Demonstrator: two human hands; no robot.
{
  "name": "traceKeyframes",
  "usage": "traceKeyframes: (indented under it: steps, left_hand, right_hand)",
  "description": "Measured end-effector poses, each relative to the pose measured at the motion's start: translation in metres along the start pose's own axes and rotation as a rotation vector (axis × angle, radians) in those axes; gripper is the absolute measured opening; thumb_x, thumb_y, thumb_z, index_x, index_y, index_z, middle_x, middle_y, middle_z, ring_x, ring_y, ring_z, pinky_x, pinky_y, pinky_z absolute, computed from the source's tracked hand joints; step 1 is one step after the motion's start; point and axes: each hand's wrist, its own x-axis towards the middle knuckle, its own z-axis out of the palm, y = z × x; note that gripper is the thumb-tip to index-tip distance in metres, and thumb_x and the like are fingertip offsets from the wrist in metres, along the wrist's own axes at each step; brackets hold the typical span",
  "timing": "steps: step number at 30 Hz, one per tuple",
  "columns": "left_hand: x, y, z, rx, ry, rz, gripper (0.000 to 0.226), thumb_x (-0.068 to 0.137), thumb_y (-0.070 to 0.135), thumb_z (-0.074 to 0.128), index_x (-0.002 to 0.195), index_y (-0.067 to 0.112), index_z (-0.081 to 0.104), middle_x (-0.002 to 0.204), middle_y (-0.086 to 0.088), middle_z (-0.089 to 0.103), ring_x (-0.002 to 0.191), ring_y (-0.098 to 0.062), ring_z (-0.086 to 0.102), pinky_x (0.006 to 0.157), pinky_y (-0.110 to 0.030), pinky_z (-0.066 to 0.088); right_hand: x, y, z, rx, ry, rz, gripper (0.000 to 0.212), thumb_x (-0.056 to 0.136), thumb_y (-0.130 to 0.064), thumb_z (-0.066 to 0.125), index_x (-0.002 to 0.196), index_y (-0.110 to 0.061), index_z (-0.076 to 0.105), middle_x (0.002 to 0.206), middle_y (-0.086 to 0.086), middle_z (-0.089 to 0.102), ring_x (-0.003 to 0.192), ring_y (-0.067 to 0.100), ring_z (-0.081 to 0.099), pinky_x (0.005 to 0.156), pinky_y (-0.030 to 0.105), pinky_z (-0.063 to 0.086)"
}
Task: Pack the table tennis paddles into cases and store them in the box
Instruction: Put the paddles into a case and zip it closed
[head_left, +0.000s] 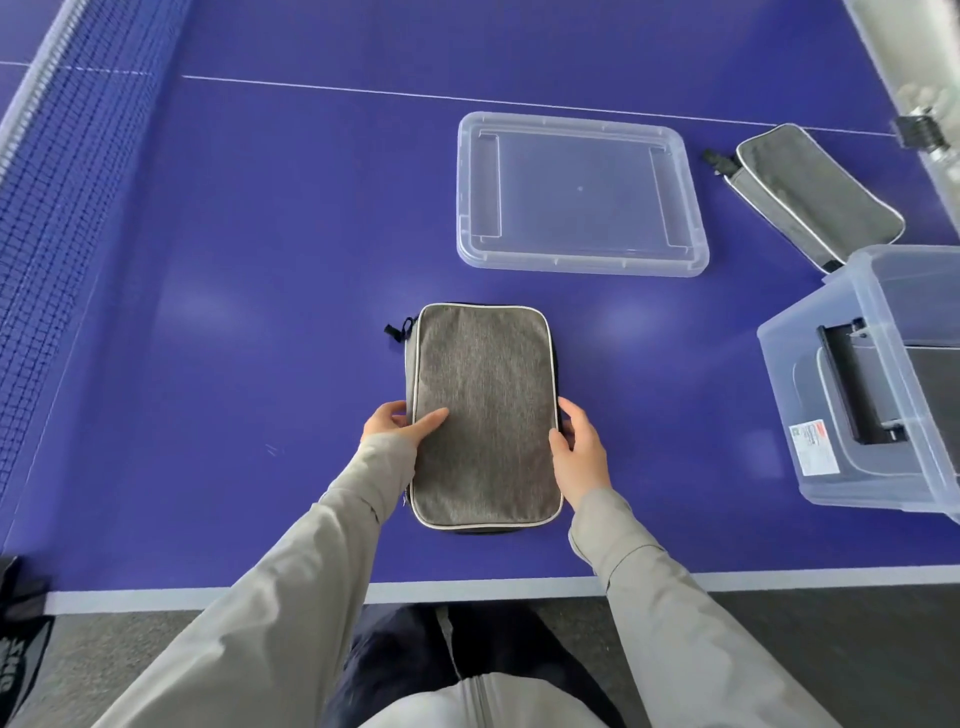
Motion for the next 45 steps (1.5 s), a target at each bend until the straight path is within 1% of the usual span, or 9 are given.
traceKeyframes:
  steps: [3,6,13,17,26,30,35,40,45]
  left_hand:
    - [0.001,0.003,0.003,-0.008,-0.060,-0.040,0.050,0.073,0.027,0.079,0.111,0.002,0.059,0.104,-0.011,0.066,0.090,-0.028,0.064,0.076,-0.033,0.053]
    - [0.003,0.004,0.005,0.007,-0.076,-0.057,0.055,0.069,0.026,0.082,0.110,-0.001,0.058,0.106,-0.014,0.066,0.090,-0.029,0.064,0.075,-0.034,0.053]
    - [-0.002,0.008,0.012,-0.094,-0.148,-0.033,0.052,0.075,0.018,0.077,0.115,0.013,0.044,0.101,-0.006,0.058,0.078,-0.016,0.059,0.058,-0.027,0.047]
    - [-0.007,0.005,0.012,-0.190,-0.175,0.026,0.067,0.070,0.017,0.080,0.125,0.024,0.042,0.103,-0.001,0.061,0.084,-0.018,0.062,0.059,-0.028,0.049]
    - [-0.026,0.020,0.021,-0.375,0.017,0.000,0.062,0.075,0.023,0.076,0.126,0.028,0.040,0.099,-0.004,0.062,0.079,-0.026,0.061,0.067,-0.036,0.052]
    - [-0.029,0.037,0.022,-0.493,0.144,-0.060,0.059,0.075,0.028,0.076,0.121,0.025,0.039,0.090,0.001,0.057,0.071,-0.017,0.054,0.065,-0.032,0.049]
    - [-0.033,0.054,0.028,-0.705,0.250,-0.115,0.070,0.073,0.023,0.078,0.128,0.021,0.036,0.102,-0.005,0.057,0.085,-0.024,0.058,0.085,-0.044,0.050]
    - [-0.034,0.060,0.034,-0.800,0.326,-0.162,0.072,0.064,0.028,0.083,0.121,0.026,0.039,0.094,-0.002,0.060,0.092,-0.028,0.063,0.091,-0.053,0.049]
    - [-0.033,0.062,0.033,-0.802,0.357,-0.164,0.075,0.062,0.031,0.084,0.121,0.026,0.038,0.109,-0.009,0.062,0.099,-0.032,0.063,0.092,-0.055,0.048]
  right_hand:
    - [0.002,0.003,-0.001,0.021,0.006,0.020,0.044,0.098,-0.012,0.038,0.139,-0.028,0.041,0.131,0.004,0.050,0.124,0.021,0.046,0.106,0.038,0.037]
    - [0.004,0.004,-0.003,0.038,-0.002,0.045,0.044,0.098,-0.011,0.036,0.138,-0.029,0.040,0.131,0.004,0.050,0.122,0.020,0.047,0.104,0.035,0.038]
    - [0.006,0.002,-0.006,0.023,-0.009,0.052,0.045,0.100,-0.010,0.032,0.140,-0.029,0.039,0.133,0.004,0.046,0.114,0.014,0.044,0.097,0.028,0.035]
    - [0.004,-0.005,-0.011,0.008,-0.015,0.033,0.044,0.100,-0.012,0.032,0.140,-0.031,0.037,0.128,0.003,0.043,0.106,0.012,0.041,0.094,0.025,0.033]
    - [-0.038,-0.003,-0.025,-0.023,0.317,-0.246,0.041,0.096,-0.024,0.049,0.137,-0.024,0.043,0.124,-0.007,0.043,0.120,0.016,0.044,0.103,0.036,0.039]
    - [-0.072,-0.005,-0.012,-0.083,0.537,-0.485,0.030,0.088,-0.036,0.053,0.114,-0.020,0.053,0.104,-0.013,0.046,0.095,0.014,0.051,0.086,0.041,0.044]
    - [-0.096,-0.023,0.029,-0.177,0.470,-0.630,0.024,0.083,-0.043,0.061,0.090,-0.023,0.050,0.075,-0.006,0.047,0.072,0.009,0.043,0.064,0.033,0.044]
    - [-0.084,-0.046,0.048,-0.229,0.534,-0.512,0.027,0.078,-0.046,0.063,0.086,-0.022,0.053,0.073,-0.007,0.051,0.066,0.008,0.040,0.057,0.030,0.044]
    - [-0.077,-0.051,0.043,-0.361,0.537,-0.698,0.015,0.084,-0.031,0.059,0.079,-0.017,0.059,0.070,-0.005,0.056,0.063,0.011,0.044,0.056,0.029,0.040]
